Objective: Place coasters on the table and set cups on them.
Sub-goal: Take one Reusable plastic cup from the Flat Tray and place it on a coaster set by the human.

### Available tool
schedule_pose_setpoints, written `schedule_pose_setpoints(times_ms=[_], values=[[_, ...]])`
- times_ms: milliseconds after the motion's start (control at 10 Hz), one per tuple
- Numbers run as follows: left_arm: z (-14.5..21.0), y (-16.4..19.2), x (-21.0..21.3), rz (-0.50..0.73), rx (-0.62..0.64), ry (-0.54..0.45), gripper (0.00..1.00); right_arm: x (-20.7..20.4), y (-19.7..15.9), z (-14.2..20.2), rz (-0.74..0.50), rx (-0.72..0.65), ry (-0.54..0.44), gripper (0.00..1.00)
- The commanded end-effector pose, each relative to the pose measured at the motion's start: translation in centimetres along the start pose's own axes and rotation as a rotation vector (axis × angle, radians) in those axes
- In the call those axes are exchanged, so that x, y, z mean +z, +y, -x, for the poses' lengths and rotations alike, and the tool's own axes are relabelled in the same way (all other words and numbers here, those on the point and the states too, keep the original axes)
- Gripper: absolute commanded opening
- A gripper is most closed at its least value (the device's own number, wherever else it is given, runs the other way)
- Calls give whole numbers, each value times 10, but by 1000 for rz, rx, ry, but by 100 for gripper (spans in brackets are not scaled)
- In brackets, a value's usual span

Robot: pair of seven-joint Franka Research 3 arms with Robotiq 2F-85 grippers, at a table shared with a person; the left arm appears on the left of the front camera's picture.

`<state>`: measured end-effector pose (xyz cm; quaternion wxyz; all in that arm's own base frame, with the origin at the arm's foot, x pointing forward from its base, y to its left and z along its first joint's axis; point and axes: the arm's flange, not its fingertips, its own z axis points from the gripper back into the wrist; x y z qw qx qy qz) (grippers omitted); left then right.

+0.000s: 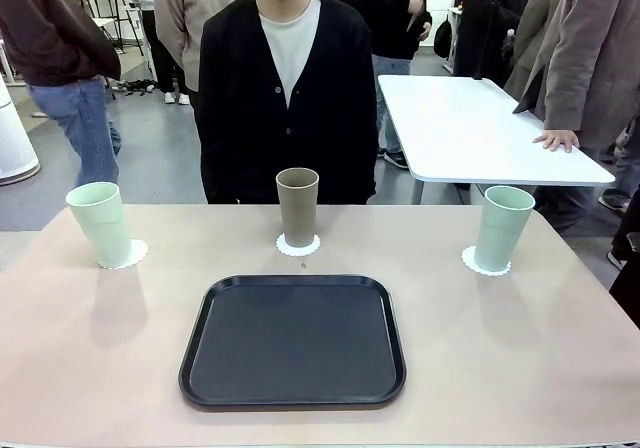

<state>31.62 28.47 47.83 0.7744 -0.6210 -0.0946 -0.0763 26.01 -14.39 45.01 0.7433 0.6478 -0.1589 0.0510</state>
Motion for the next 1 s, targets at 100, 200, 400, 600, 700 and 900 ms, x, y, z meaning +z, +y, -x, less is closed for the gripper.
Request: schedule_pose_setpoints(times_ms=[100,200,400,600,700,900], values=[[1,-4,5,6,-11,-6,100,0,0,0,0,0,0,100],[1,-4,5,6,-11,-6,100,0,0,0,0,0,0,100],[1,-4,5,6,-11,-6,100,0,0,0,0,0,0,100],[1,-4,5,6,-11,-6,100,0,0,0,0,0,0,100],[1,-4,5,6,-11,-6,100,0,0,0,0,0,0,100],[1,-4,5,6,-11,-6,100,0,0,0,0,0,0,100]])
